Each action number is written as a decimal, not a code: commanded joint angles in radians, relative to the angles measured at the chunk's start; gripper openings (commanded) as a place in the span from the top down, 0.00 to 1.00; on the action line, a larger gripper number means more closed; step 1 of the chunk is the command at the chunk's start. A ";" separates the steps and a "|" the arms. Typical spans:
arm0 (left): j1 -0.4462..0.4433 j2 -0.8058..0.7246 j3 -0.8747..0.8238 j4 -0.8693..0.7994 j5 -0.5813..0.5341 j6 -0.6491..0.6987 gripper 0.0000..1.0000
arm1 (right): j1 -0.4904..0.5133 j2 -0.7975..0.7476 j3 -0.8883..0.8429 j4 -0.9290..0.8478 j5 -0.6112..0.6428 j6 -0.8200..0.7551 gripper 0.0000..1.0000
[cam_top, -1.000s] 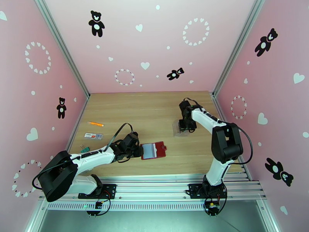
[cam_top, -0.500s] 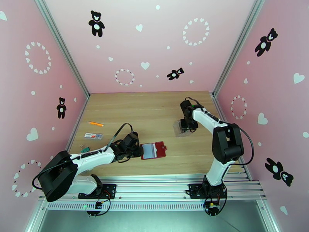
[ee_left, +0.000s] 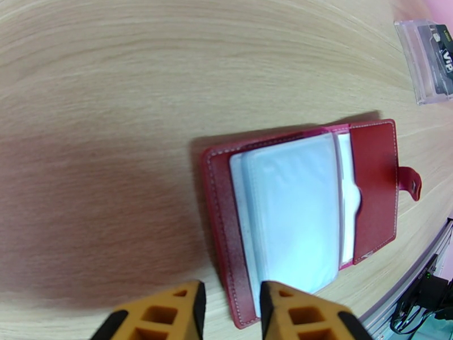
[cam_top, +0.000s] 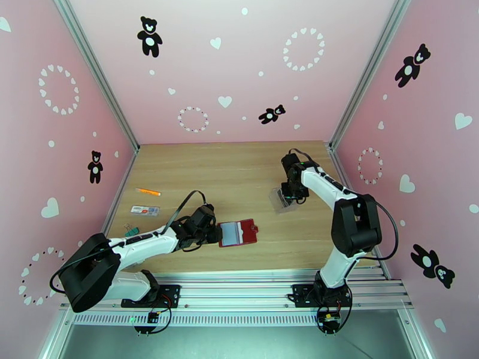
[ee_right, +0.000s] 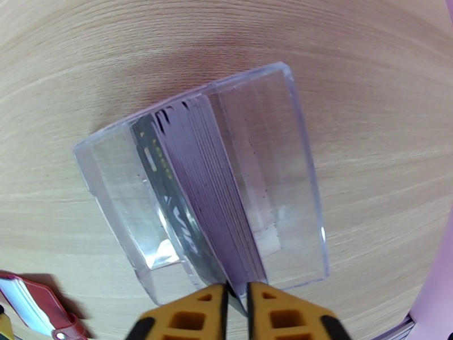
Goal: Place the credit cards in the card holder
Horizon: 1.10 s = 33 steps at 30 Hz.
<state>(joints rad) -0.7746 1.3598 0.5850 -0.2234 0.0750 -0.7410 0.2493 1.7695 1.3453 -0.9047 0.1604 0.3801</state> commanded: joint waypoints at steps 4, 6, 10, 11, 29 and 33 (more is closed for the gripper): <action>0.006 0.010 -0.017 0.009 0.020 0.009 0.68 | -0.005 -0.027 0.017 -0.029 -0.019 0.002 1.00; 0.006 0.008 -0.017 0.009 0.021 0.009 0.68 | -0.005 -0.039 0.026 -0.033 -0.047 0.003 1.00; 0.006 -0.005 -0.014 0.004 0.020 0.008 0.68 | -0.005 -0.070 0.054 -0.056 -0.108 0.002 1.00; 0.006 -0.010 -0.014 0.000 0.020 0.008 0.68 | -0.005 -0.086 0.058 -0.061 -0.125 -0.001 1.00; 0.004 -0.538 -0.040 0.217 0.274 0.000 0.51 | 0.148 -0.772 -0.345 0.495 -0.743 0.160 1.00; -0.002 -0.618 -0.050 0.319 0.355 -0.044 0.47 | 0.260 -0.891 -0.420 0.551 -0.812 0.243 1.00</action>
<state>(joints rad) -0.7746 0.7830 0.5537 -0.0170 0.3214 -0.7528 0.4541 0.9283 0.9611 -0.4789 -0.5358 0.5316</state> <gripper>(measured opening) 0.522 0.029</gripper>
